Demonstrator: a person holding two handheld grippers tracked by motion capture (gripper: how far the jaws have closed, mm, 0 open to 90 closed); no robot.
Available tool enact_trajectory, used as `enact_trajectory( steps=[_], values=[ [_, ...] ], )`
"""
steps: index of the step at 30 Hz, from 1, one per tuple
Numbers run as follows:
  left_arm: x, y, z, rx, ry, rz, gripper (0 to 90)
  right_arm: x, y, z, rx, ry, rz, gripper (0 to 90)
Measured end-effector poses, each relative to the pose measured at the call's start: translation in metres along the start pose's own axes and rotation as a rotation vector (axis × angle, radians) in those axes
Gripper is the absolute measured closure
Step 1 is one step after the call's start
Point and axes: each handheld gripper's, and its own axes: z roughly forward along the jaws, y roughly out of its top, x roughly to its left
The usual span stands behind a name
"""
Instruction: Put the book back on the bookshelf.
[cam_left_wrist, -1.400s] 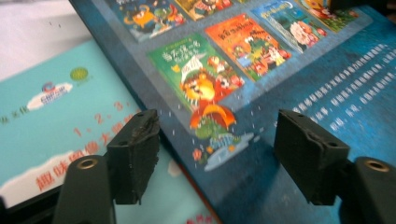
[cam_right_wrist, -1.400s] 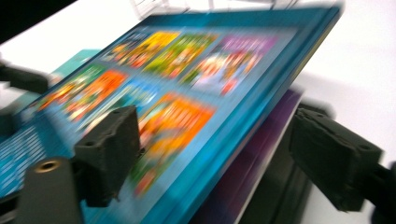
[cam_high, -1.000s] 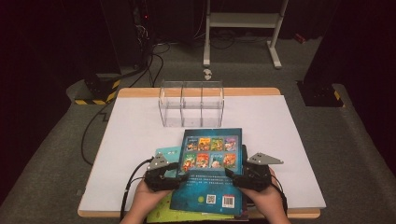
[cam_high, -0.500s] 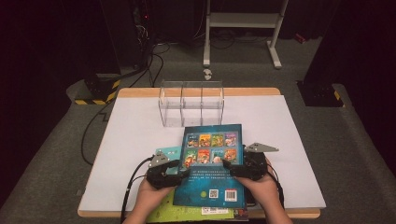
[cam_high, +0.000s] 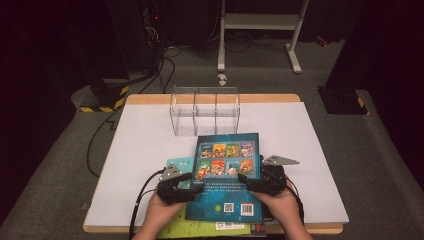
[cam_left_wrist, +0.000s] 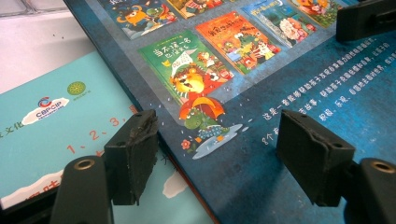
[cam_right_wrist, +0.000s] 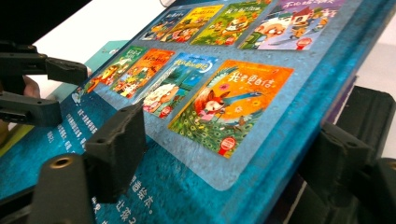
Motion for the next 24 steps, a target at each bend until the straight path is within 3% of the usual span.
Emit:
enact_trajectory(
  steps=[14,24],
  values=[
    [0.001,-0.001,0.0,0.002,-0.001,-0.002,29.0,-0.002,0.001,-0.01,0.008,0.014,0.015,37.7],
    [0.006,-0.002,0.0,0.005,-0.01,-0.035,22.9,0.006,0.0,-0.016,-0.036,-0.01,-0.062,39.9]
  ],
)
